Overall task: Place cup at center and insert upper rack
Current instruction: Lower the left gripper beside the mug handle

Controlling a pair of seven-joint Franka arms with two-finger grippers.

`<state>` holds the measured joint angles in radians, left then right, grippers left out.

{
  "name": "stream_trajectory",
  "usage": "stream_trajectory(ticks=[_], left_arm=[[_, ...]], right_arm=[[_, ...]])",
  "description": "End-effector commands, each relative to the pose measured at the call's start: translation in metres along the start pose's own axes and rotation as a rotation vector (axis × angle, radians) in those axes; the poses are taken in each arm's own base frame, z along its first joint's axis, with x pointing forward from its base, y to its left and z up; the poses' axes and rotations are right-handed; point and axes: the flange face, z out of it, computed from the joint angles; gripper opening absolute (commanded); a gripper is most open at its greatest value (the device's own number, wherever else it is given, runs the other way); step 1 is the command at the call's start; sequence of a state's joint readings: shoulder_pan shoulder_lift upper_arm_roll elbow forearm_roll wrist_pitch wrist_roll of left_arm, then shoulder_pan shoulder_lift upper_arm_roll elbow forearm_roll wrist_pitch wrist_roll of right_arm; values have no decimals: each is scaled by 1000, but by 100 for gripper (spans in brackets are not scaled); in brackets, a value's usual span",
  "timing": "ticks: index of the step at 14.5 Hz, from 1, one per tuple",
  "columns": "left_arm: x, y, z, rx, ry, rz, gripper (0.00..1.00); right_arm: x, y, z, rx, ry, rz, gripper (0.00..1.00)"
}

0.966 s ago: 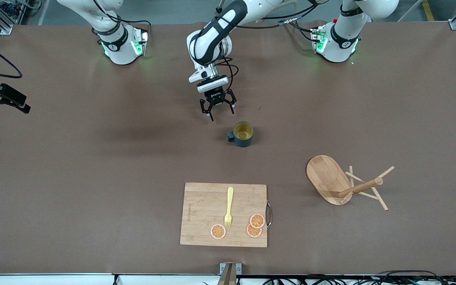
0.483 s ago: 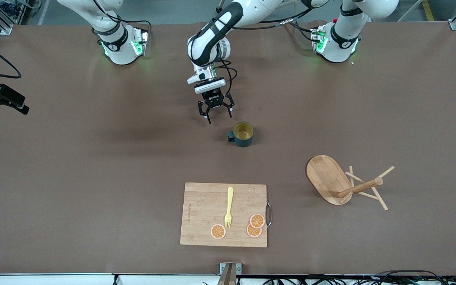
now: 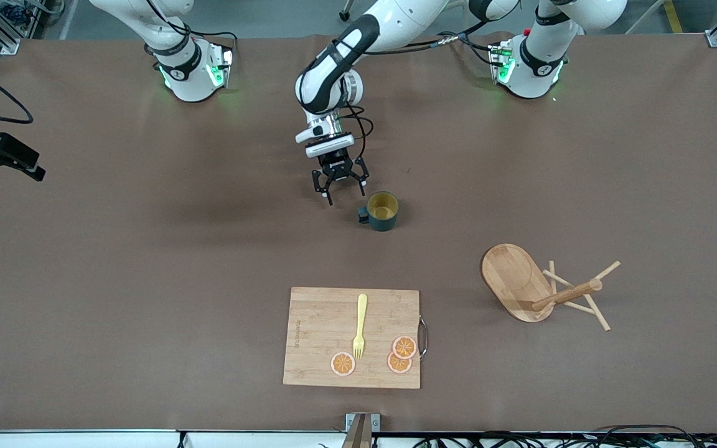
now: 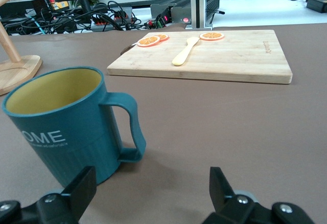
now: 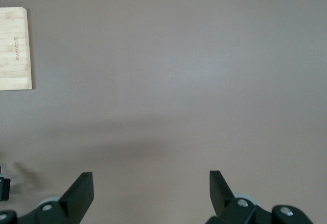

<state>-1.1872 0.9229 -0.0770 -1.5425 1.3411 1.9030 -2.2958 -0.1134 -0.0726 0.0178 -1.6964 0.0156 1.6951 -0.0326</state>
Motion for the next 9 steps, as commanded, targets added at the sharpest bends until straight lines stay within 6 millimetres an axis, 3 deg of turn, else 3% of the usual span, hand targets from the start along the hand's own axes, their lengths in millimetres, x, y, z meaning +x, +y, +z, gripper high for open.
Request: stream_trajectory(ticks=[1, 9], left_arm=[[1, 7, 6, -2, 30, 55, 98], [11, 12, 24, 0, 35, 47, 93]], right_arm=[[-7, 0, -5, -17, 11, -14, 100], [-7, -1, -4, -17, 8, -16, 100]])
